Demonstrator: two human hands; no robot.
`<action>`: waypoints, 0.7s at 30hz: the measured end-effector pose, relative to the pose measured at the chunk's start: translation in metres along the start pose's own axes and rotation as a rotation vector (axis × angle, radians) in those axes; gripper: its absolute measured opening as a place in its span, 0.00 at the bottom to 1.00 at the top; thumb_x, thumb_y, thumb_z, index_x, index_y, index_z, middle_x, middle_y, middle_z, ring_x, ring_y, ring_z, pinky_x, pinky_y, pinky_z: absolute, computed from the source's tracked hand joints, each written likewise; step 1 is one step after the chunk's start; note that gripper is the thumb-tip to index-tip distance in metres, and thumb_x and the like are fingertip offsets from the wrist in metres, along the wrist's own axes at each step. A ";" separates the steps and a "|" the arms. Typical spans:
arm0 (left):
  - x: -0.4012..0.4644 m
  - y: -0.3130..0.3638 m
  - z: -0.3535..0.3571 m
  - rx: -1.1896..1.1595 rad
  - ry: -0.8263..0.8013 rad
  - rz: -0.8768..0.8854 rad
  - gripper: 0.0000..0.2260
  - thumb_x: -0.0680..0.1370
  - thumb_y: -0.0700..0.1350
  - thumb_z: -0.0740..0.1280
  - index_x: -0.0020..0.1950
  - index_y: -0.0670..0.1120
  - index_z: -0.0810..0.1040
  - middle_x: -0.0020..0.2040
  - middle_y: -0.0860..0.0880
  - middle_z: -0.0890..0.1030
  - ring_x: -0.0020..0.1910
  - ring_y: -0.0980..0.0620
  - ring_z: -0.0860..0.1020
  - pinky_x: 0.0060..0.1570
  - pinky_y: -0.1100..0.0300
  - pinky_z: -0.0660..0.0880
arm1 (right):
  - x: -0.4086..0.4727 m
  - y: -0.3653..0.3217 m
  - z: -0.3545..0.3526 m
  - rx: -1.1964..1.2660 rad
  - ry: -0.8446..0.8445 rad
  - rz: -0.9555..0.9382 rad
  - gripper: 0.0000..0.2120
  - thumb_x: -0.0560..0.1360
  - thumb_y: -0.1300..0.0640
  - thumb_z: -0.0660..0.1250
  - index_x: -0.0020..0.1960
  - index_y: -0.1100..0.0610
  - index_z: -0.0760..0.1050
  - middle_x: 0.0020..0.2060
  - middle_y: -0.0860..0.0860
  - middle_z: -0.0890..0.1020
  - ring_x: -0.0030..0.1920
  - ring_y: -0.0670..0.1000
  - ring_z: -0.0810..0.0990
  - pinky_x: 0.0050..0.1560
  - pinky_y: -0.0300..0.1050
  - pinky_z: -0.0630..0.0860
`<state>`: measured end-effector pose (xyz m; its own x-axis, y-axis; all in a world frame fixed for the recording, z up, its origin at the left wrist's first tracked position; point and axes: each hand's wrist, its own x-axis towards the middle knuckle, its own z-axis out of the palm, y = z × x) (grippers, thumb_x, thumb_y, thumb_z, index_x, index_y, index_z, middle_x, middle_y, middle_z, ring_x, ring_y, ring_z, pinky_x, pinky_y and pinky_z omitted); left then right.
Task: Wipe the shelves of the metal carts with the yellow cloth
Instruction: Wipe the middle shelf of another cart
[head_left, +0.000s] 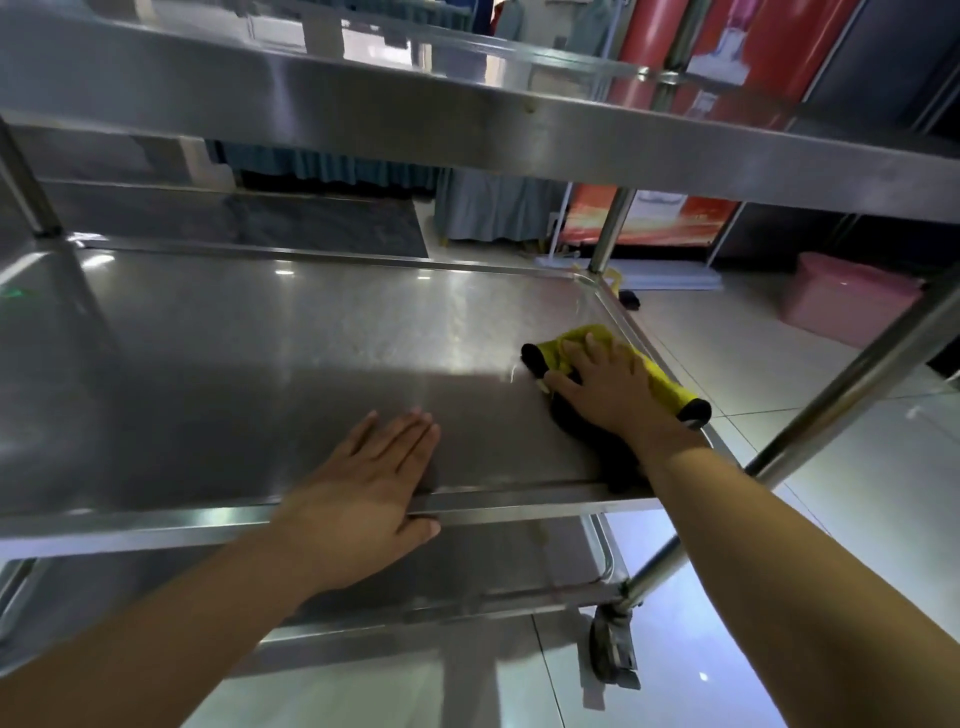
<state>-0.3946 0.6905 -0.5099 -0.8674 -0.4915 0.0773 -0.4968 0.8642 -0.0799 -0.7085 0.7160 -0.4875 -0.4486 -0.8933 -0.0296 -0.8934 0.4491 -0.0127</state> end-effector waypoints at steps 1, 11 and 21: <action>-0.001 0.000 0.001 -0.021 0.010 0.002 0.38 0.71 0.68 0.37 0.72 0.46 0.33 0.74 0.50 0.35 0.73 0.53 0.32 0.70 0.54 0.34 | -0.009 -0.004 0.001 -0.001 -0.010 -0.020 0.30 0.79 0.36 0.48 0.78 0.45 0.49 0.78 0.51 0.47 0.77 0.60 0.44 0.73 0.62 0.43; -0.004 0.000 -0.012 0.003 -0.080 -0.010 0.41 0.72 0.69 0.39 0.74 0.45 0.31 0.78 0.48 0.38 0.73 0.56 0.33 0.72 0.53 0.31 | -0.099 -0.052 -0.006 0.028 -0.207 -0.126 0.30 0.80 0.37 0.46 0.78 0.44 0.41 0.78 0.48 0.39 0.77 0.55 0.35 0.75 0.56 0.37; -0.053 -0.080 -0.031 0.176 -0.005 0.015 0.49 0.67 0.77 0.46 0.77 0.42 0.55 0.75 0.43 0.62 0.75 0.50 0.54 0.72 0.58 0.39 | -0.105 -0.042 -0.021 0.018 -0.210 -0.198 0.34 0.77 0.32 0.52 0.77 0.40 0.45 0.78 0.41 0.44 0.77 0.50 0.43 0.74 0.53 0.45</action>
<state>-0.3082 0.6508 -0.4769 -0.8747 -0.4796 0.0695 -0.4805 0.8395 -0.2536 -0.6242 0.7898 -0.4631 -0.2489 -0.9407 -0.2306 -0.9617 0.2683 -0.0564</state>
